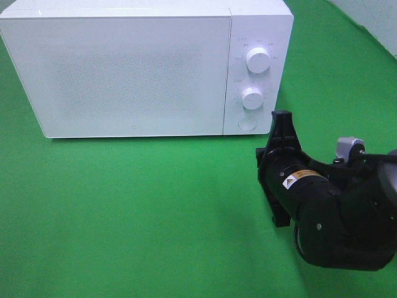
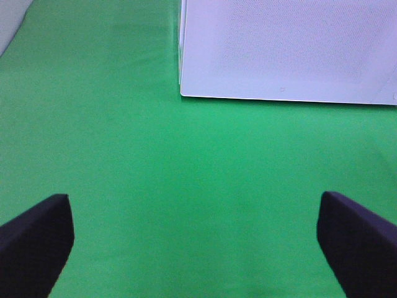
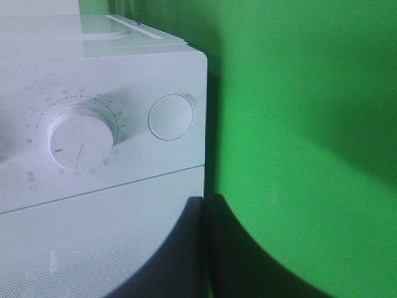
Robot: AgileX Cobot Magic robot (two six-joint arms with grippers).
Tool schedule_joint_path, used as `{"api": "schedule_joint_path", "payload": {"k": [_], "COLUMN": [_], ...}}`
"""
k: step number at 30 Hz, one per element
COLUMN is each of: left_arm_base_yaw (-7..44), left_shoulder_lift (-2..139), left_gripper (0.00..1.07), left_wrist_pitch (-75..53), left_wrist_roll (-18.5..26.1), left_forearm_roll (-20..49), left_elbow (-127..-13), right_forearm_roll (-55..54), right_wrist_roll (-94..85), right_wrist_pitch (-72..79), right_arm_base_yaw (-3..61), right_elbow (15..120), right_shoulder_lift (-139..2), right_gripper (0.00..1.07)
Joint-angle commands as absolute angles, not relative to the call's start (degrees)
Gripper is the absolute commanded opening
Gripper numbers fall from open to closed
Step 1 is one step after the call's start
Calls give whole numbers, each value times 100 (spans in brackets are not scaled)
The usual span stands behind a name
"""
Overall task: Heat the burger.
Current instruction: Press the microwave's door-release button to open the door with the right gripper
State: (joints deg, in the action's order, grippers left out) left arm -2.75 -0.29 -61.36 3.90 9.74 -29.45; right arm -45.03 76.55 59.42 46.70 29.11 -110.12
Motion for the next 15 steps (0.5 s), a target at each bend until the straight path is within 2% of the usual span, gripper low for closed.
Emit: {"api": "schedule_joint_path", "payload": {"k": [1,15], "left_arm_base_yaw": [-275,-275], "left_shoulder_lift": [-155,-120], "left_gripper": [100,100], "left_wrist_pitch": [-6108,-6108], "left_wrist_roll": [378,378], "left_forearm_roll": [974,974], "left_elbow": [-2945,-2945], "right_forearm_roll": [-4183,-3707], "right_wrist_roll": [7695,7838], "right_wrist_pitch": [5982,5947], "right_arm_base_yaw": [4429,3925], "right_elbow": [3157,3816], "right_shoulder_lift": [-11155,-11683], "right_gripper": [0,0]}}
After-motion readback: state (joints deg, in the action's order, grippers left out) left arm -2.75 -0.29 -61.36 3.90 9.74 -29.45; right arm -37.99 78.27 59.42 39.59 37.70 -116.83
